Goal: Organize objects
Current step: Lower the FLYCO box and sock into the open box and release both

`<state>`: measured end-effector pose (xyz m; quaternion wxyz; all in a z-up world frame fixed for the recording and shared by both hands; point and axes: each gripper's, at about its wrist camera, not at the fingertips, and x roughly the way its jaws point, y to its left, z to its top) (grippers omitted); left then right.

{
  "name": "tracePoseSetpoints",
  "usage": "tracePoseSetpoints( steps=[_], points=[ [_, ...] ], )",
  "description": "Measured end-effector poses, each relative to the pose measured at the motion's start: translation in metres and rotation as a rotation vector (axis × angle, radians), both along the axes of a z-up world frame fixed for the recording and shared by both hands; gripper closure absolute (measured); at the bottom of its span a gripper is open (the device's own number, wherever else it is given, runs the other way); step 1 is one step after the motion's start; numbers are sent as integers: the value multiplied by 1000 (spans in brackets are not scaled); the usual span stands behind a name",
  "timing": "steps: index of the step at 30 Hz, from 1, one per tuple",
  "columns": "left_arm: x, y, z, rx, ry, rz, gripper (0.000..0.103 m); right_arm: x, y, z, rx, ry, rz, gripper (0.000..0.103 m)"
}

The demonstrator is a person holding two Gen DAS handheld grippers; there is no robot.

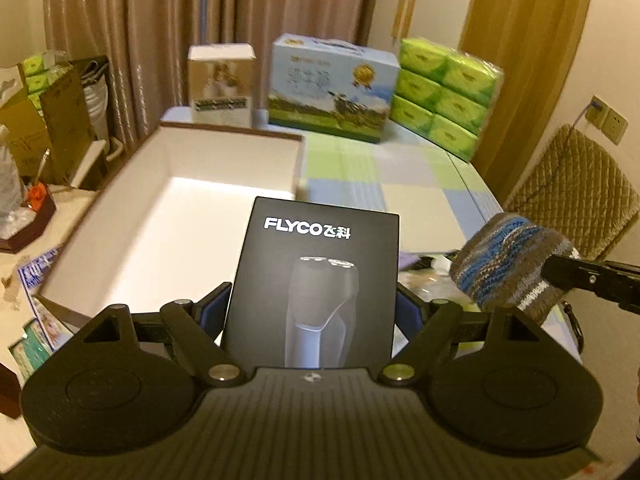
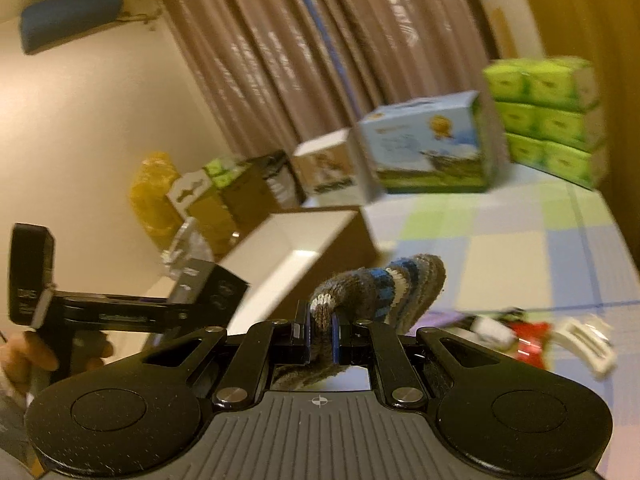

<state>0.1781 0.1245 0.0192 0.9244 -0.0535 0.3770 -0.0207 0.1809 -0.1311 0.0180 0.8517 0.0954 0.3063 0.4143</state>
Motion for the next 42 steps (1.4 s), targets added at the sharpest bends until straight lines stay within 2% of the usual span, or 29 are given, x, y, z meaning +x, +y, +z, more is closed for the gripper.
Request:
tracePoseSetpoints(
  steps=[9,19,24,42],
  points=[
    [11,77,9,39,-11,49,24,-2,103,9,57,-43,107,97],
    [38,136,3,59,1,64,24,15,182,-6,6,-41,128,97],
    [58,154,-8,54,29,55,24,26,207,-24,-40,-11,115,97],
    [110,172,-75,35,199,-11,24,42,228,-55,-139,65,33,97]
  ],
)
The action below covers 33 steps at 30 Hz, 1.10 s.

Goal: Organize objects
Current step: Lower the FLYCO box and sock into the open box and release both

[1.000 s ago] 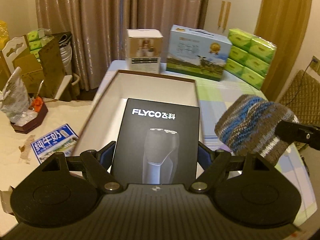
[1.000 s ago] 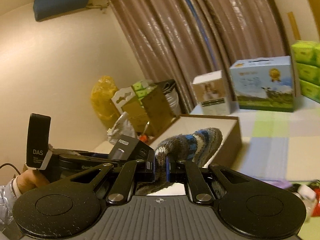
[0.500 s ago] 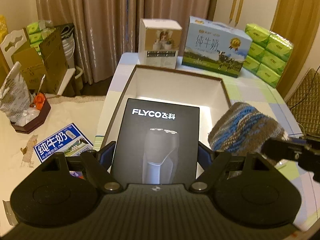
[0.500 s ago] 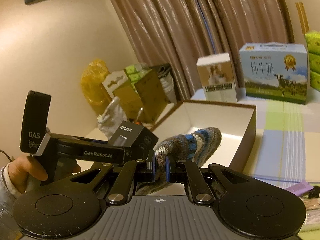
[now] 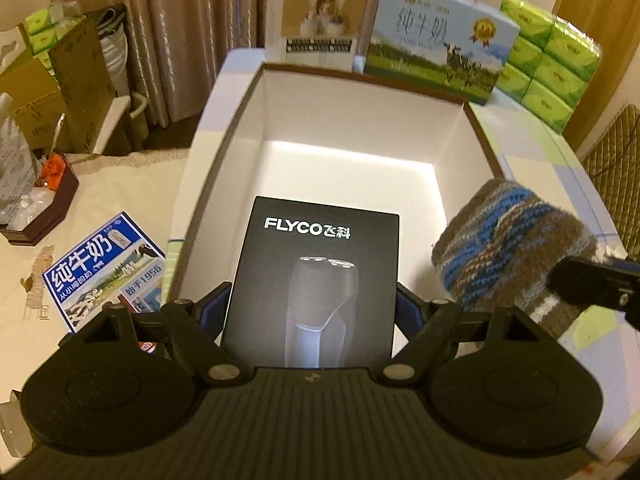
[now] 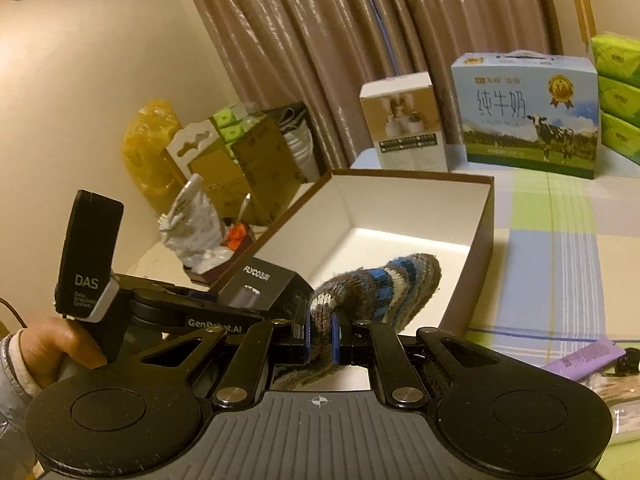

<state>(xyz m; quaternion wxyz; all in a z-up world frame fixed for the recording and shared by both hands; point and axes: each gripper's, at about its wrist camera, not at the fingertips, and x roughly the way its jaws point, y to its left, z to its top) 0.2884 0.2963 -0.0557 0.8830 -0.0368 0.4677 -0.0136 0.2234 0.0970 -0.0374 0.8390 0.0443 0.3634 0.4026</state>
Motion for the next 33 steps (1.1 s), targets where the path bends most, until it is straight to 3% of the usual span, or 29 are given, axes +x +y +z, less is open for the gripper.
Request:
tracePoseSetpoints(
  steps=[10,20,21,22,24,29,33],
  points=[
    [14,-5,-23,20,63,-59,25,4,8,-7,-56,-8,-24,97],
    [12,0,-10,30,31,-69,19,-1,37,-22,-176,-80,10,94],
    [10,1,-9,35,33,-65,18,-3,40,-23,-189,-89,11,83],
    [9,2,-8,39,35,-62,17,-4,41,-25,-192,-90,14,59],
    [5,5,-6,39,36,-54,14,-7,40,-26,-176,-93,10,37],
    [-5,11,0,44,45,-39,13,-9,39,-27,-206,-64,22,35],
    [-17,10,5,62,43,-37,10,-15,33,-25,-224,-54,20,25]
  ],
)
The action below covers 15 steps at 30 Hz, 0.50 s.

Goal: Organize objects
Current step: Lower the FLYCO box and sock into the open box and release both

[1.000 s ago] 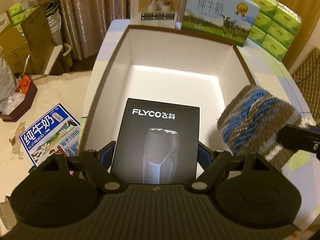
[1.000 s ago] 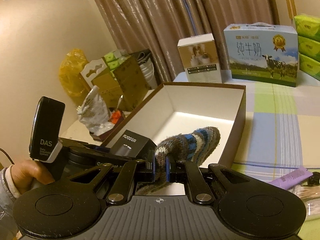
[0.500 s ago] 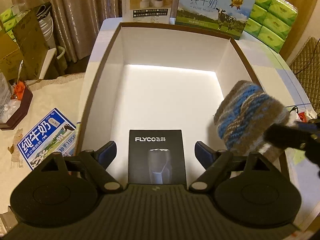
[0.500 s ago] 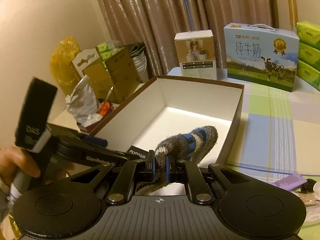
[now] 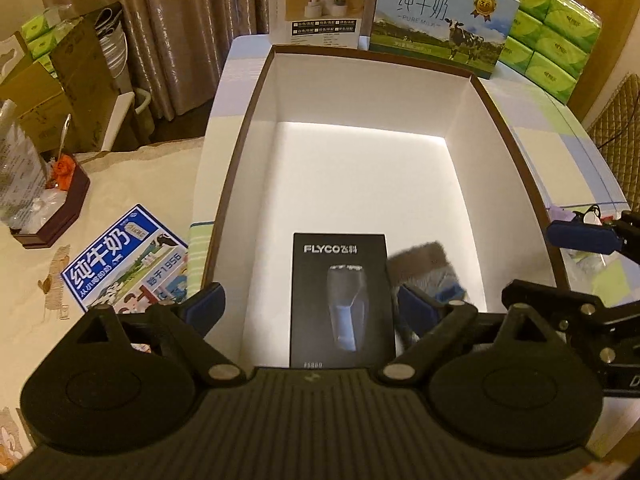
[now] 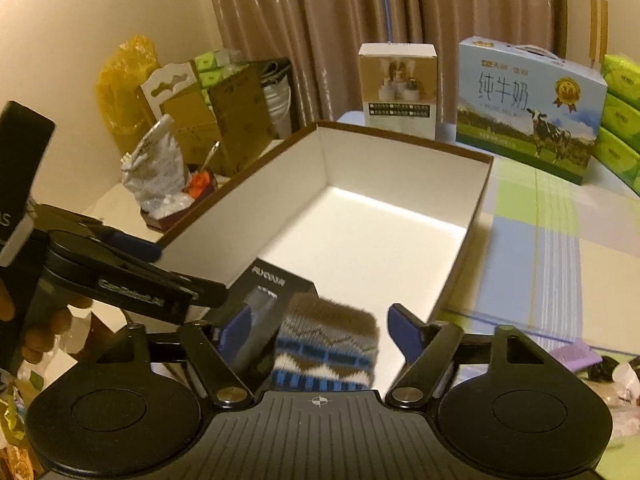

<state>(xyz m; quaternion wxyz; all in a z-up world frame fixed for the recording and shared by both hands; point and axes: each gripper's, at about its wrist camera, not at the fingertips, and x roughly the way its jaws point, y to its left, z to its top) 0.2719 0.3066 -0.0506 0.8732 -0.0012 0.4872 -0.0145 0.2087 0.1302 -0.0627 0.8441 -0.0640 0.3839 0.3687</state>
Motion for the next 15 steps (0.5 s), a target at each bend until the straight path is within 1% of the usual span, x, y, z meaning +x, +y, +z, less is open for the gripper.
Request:
tracePoseSetpoints(
  steps=[1,7,15],
  points=[
    [-3,0,1,1,1,1,9,-2,-2,1,-2,0,0,22],
    [-18,-6,6,7,9,1,8,-12,-12,8,-6,-4,-2,17],
    [-32,-21,13,5,0,-14,8,-20,-26,14,8,4,-12,15]
  ],
)
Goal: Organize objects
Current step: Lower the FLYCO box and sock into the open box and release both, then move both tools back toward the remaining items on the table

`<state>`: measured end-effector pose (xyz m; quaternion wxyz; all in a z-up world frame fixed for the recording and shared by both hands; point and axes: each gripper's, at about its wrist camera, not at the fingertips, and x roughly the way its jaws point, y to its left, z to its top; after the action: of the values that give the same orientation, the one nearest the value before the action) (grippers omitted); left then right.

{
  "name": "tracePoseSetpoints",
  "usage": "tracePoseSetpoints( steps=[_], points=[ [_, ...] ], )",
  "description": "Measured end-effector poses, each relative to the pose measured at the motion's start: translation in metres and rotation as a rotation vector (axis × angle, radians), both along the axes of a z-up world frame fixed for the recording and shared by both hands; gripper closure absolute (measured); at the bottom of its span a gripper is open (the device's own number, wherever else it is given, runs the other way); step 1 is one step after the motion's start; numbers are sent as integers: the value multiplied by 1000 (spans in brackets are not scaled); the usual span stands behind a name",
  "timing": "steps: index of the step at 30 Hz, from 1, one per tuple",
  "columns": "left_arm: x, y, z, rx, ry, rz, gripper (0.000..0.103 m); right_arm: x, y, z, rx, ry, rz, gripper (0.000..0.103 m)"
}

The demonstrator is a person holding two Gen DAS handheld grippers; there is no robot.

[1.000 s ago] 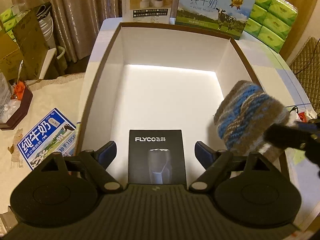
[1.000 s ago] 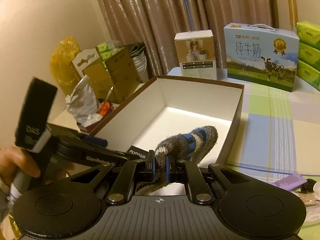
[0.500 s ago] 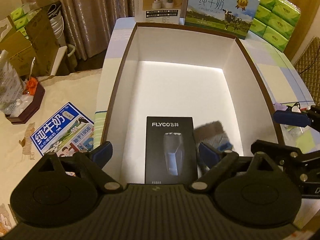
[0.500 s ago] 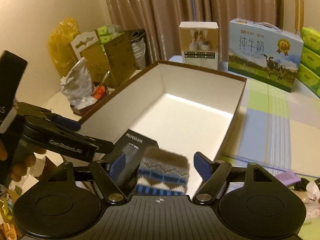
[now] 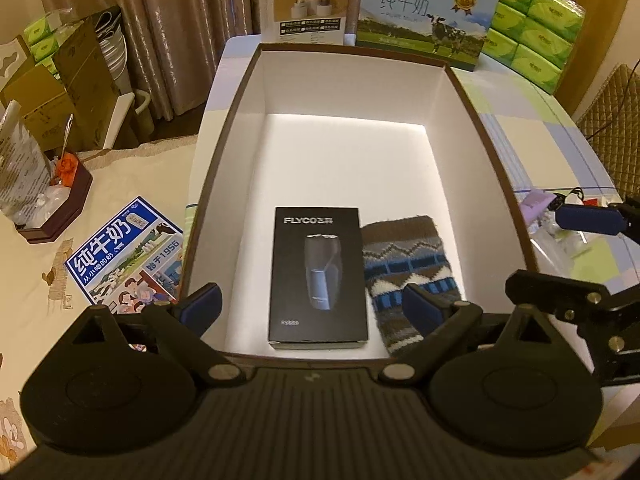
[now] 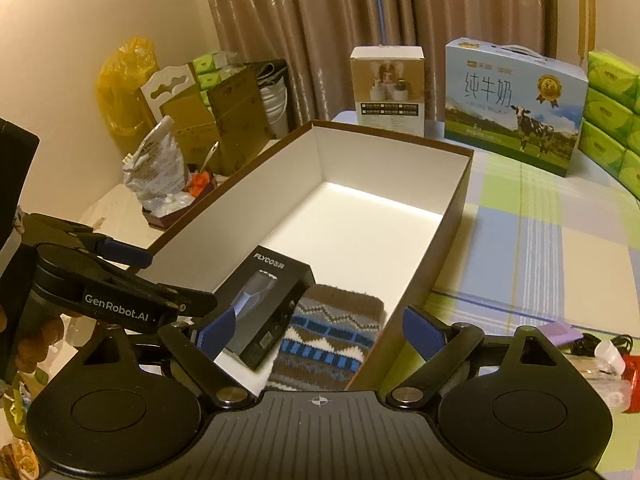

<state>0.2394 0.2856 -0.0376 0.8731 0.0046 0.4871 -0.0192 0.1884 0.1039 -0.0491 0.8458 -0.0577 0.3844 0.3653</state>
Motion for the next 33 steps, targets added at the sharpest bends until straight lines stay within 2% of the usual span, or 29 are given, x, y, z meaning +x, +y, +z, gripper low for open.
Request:
tracePoseSetpoints(
  steps=[17,26,33],
  points=[
    [-31,-47,19,1,-38,11,8,-17,-56,9,47,25,9,14],
    [-54,-95,23,-28,-47,-16,8,-23,-117,11,52,50,-37,14],
    [-58,-135,20,-42,-33,-48,8,-18,-161,12,48,60,-89,14]
  ],
)
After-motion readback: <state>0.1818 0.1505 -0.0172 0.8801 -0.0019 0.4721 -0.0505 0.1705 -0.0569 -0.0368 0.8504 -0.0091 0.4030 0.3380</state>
